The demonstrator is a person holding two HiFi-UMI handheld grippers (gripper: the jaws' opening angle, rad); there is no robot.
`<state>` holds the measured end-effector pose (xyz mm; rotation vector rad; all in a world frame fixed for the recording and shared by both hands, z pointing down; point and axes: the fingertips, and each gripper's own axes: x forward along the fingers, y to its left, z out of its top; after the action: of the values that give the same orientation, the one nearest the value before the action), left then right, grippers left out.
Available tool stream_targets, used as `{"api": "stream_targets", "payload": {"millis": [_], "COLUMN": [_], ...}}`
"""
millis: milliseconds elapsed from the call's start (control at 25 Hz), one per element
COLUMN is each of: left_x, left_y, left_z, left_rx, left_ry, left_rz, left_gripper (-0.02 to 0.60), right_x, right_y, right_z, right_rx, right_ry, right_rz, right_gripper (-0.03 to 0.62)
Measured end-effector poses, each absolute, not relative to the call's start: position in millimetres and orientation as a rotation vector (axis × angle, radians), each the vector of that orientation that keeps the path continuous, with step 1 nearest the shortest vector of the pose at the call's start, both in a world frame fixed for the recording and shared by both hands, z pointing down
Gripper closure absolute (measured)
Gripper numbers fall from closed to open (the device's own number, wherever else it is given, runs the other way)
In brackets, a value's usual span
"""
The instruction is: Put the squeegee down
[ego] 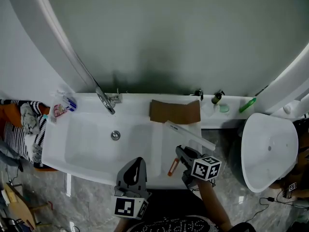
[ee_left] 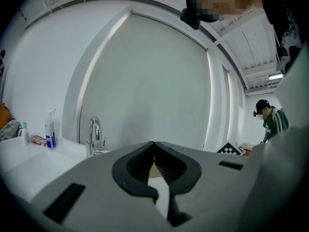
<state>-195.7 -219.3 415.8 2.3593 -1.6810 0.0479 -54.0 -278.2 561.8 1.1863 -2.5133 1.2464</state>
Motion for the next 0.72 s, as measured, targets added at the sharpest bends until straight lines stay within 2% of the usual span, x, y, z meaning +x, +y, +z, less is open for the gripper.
{"api": "stream_targets", "payload": {"millis": [480,720], "left_x": [-186.4,-175.5], "left_y": [-244.7,-255.7], "left_z": [421.0,427.5], "left_rx": [2.340,2.352], "left_ry": [-1.684,-1.631], "left_rz": [0.098,0.118], "left_gripper": [0.577,0.577], "right_x": [-47.3,-39.6], "right_y": [-316.4,-324.0], "right_z": [620.4,641.8], "right_rx": [1.153,1.165], "right_ry": [-2.389,-2.328], "right_rz": [1.588,1.622], "right_gripper": [0.537,0.537]}}
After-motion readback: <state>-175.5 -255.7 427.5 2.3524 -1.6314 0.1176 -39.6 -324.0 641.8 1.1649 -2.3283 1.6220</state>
